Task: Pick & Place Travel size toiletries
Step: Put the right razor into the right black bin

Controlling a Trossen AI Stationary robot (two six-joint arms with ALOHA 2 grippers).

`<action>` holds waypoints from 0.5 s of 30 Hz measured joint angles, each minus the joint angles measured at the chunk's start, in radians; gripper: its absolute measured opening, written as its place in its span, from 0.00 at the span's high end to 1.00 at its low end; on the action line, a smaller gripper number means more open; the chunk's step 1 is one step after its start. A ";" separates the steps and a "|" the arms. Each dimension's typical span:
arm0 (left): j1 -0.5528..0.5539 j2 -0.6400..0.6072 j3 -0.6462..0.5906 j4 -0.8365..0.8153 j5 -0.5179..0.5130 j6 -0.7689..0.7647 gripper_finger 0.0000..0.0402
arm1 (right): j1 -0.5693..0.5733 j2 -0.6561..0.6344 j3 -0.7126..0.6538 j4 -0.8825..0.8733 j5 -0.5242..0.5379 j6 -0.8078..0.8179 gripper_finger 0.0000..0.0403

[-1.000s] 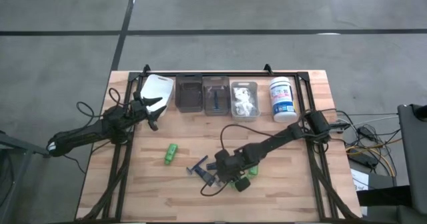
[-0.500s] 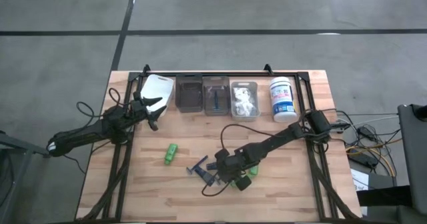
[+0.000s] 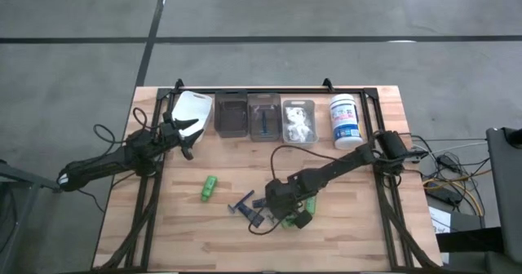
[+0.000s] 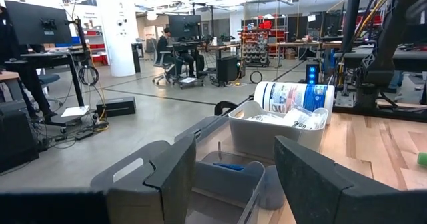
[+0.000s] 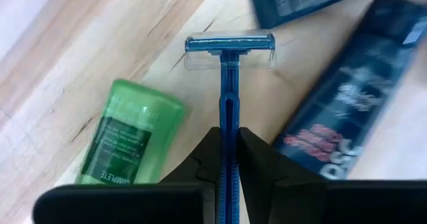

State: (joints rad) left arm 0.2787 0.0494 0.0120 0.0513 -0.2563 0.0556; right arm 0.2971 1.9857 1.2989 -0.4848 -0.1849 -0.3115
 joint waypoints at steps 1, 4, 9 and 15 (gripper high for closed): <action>0.000 0.000 0.000 0.000 0.000 0.000 0.49 | -0.004 -0.008 0.000 -0.002 -0.001 -0.002 0.93; 0.000 0.000 0.000 0.000 -0.001 0.000 0.49 | -0.015 -0.030 -0.001 -0.010 -0.002 -0.006 0.93; 0.000 0.000 0.000 0.000 -0.001 0.000 0.49 | -0.022 -0.075 -0.002 -0.012 -0.003 -0.007 0.93; 0.000 0.000 0.000 0.000 0.001 0.000 0.49 | -0.024 -0.119 -0.006 -0.014 0.000 -0.007 0.93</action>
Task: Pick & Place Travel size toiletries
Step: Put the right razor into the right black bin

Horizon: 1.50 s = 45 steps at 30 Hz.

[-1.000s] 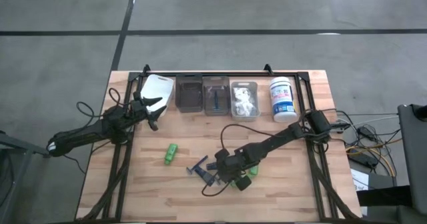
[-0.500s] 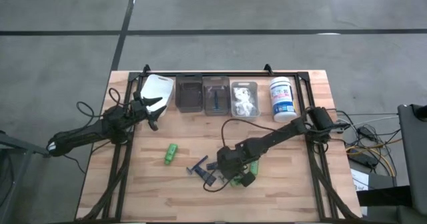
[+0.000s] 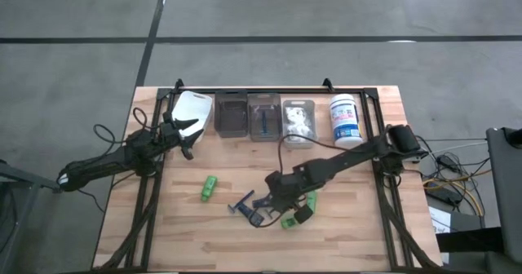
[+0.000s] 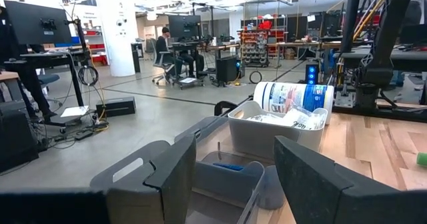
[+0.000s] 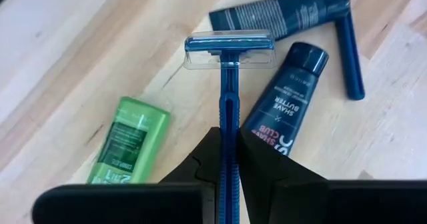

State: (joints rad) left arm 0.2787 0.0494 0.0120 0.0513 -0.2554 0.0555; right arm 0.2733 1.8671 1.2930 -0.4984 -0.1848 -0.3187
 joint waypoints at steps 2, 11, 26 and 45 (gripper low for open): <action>0.000 0.000 0.000 0.000 0.000 0.000 0.49 | -0.001 -0.009 0.000 0.000 0.000 -0.004 0.93; 0.001 0.000 0.000 0.000 0.000 0.000 0.49 | -0.032 -0.061 0.000 -0.002 0.003 -0.011 0.93; 0.001 0.000 0.000 0.000 0.000 0.000 0.49 | -0.162 -0.187 0.000 -0.022 0.002 -0.091 0.93; 0.001 0.000 0.000 0.000 0.000 0.000 0.49 | -0.476 -0.196 -0.003 0.127 0.003 0.046 0.93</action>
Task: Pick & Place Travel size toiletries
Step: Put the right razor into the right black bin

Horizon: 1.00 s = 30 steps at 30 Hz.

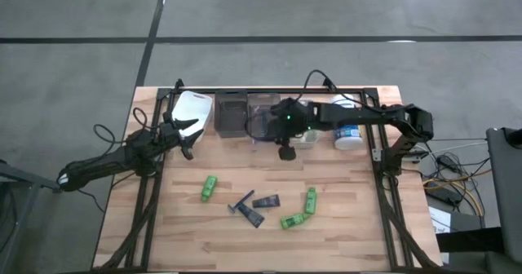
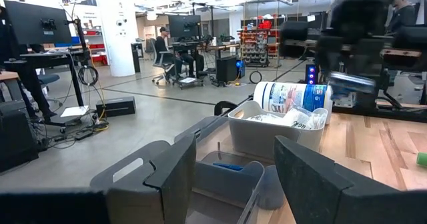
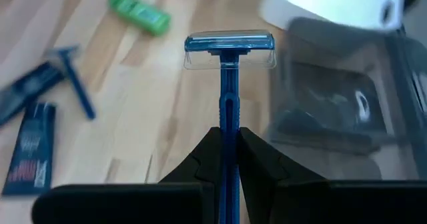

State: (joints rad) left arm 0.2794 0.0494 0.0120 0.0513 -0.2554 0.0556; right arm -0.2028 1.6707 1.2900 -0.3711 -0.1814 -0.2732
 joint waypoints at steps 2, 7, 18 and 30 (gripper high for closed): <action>0.000 0.000 0.000 0.000 0.000 0.000 0.49 | -0.019 0.000 -0.001 0.005 0.005 0.079 0.93; 0.000 0.000 0.000 0.000 0.000 0.000 0.49 | -0.059 0.000 -0.002 0.009 0.133 0.294 0.93; 0.000 0.000 0.000 0.000 0.000 0.000 0.49 | -0.131 0.008 -0.002 0.014 0.490 0.575 0.89; 0.000 0.000 0.000 0.000 0.000 0.000 0.49 | -0.134 0.150 0.011 0.143 0.457 0.640 0.91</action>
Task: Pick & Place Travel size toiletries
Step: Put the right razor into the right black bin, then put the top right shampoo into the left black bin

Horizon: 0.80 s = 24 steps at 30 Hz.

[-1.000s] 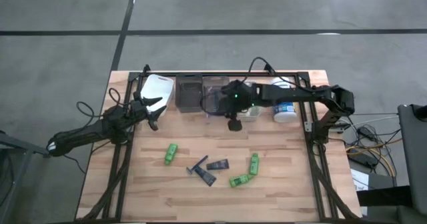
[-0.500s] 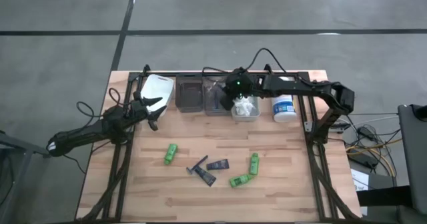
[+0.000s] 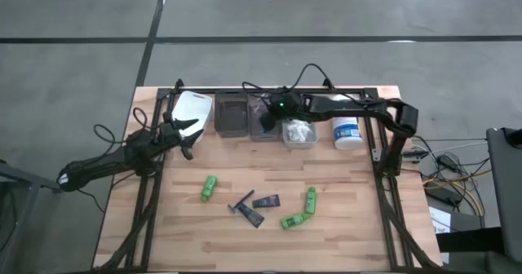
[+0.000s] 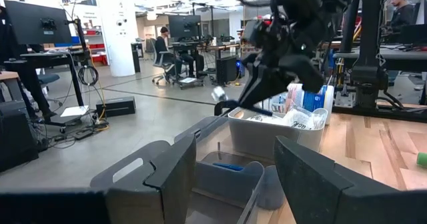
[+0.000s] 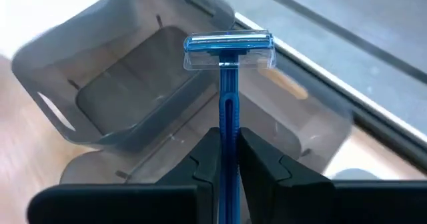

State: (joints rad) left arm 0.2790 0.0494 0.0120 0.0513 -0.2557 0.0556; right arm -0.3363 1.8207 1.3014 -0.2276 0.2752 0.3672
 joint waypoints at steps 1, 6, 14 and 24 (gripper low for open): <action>0.000 0.000 0.000 0.000 0.000 0.000 0.49 | -0.002 0.013 0.008 0.000 -0.003 0.000 0.91; 0.000 0.000 0.000 0.000 0.000 0.000 0.49 | -0.011 0.079 0.058 0.005 -0.003 -0.015 0.87; 0.000 0.000 0.000 0.000 0.000 0.000 0.49 | -0.016 0.147 0.083 -0.005 -0.004 -0.081 0.80; 0.000 0.000 0.000 0.000 0.000 0.000 0.49 | -0.021 0.134 0.080 -0.014 -0.004 -0.167 0.76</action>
State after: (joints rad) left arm 0.2787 0.0495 0.0120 0.0513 -0.2558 0.0555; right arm -0.3573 1.9551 1.3815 -0.2411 0.2710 0.2006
